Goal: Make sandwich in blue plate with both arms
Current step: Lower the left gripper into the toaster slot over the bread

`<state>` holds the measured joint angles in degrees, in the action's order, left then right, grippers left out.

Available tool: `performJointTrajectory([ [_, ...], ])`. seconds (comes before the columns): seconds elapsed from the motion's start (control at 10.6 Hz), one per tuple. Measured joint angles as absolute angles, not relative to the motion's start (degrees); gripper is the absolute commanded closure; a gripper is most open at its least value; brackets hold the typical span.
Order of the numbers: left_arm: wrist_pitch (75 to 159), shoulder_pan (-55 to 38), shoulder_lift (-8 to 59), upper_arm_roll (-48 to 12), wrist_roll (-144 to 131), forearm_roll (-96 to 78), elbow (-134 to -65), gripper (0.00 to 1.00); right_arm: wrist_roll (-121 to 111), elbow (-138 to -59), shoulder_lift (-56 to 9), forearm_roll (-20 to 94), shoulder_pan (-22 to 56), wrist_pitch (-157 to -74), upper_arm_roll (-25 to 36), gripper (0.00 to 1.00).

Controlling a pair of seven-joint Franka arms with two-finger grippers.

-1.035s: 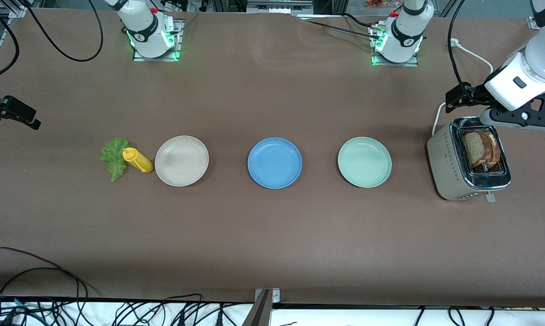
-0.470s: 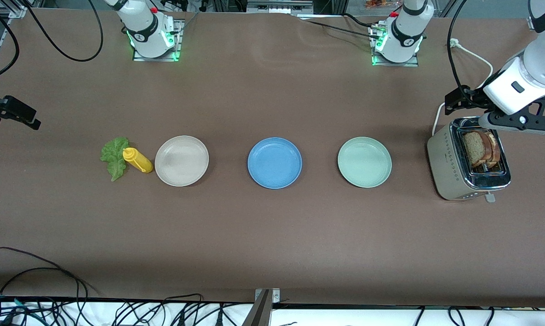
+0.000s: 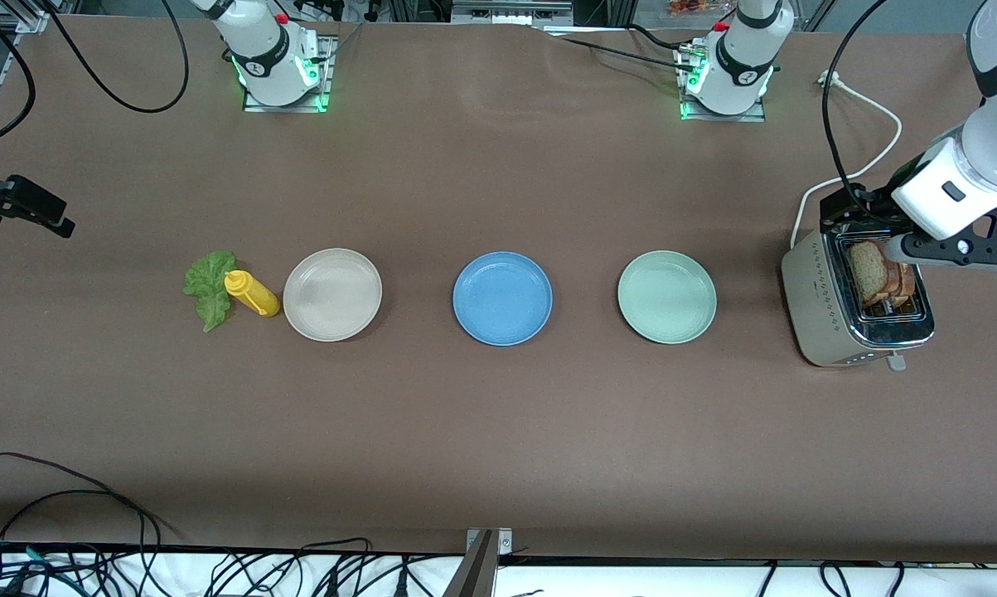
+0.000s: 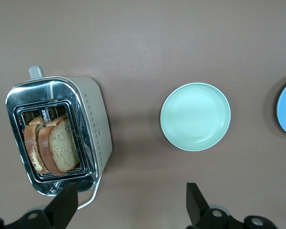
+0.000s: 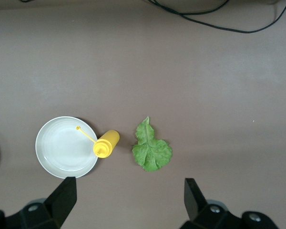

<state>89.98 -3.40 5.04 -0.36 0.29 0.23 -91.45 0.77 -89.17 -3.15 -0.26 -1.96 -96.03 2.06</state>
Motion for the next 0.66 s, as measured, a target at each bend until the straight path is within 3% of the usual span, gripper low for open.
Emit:
performJointTrajectory([
  [0.66,95.6,-3.0,11.3,5.5,8.0,0.2,-91.6,0.0,0.8,-89.2,-3.2,-0.3,-2.0,-96.0,2.0,0.0],
])
